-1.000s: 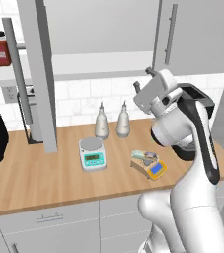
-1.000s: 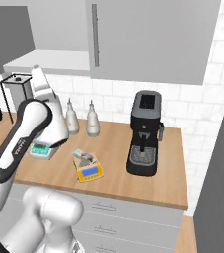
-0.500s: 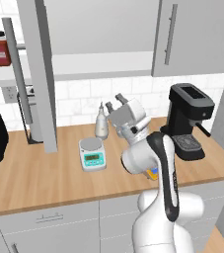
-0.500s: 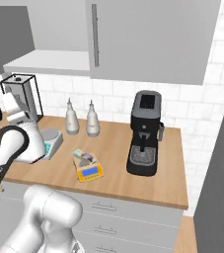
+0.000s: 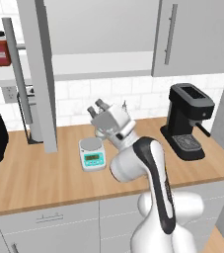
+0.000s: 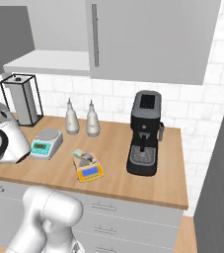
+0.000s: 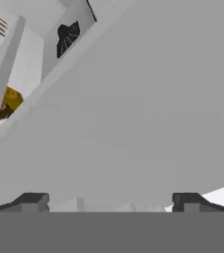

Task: Pick the bar and place it on the digital scale for weighing, and close the cabinet.

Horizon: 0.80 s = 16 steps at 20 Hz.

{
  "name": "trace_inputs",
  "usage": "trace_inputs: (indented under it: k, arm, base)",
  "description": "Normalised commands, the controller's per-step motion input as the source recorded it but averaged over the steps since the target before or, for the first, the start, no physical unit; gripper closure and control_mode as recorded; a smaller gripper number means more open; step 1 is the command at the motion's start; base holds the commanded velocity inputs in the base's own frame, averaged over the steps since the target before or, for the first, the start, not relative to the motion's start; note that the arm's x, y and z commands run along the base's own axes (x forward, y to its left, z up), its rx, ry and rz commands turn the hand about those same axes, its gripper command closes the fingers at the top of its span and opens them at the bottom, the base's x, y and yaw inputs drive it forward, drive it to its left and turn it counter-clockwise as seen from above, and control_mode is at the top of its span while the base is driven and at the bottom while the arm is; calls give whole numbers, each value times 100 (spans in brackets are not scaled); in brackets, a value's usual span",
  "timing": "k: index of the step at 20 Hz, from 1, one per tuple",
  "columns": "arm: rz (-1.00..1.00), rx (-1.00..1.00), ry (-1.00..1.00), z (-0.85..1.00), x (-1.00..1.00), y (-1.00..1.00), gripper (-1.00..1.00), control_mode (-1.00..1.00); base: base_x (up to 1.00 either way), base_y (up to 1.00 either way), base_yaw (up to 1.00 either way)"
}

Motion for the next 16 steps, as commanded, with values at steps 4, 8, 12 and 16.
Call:
trace_inputs:
  k: [4,8,12,16]
  arm:
    - [0,-10,-8,-7,-87,63,-100,-100]
    - [-1,0,-8,0,-99,8,-100,-100]
    - [-9,1,-3,0,-100,14,-100,-100]
    - [-15,0,3,-1,-100,41,-100,-100]
  base:
    - [0,0,0]
    - [0,0,0]
    - [0,0,0]
    - [0,0,0]
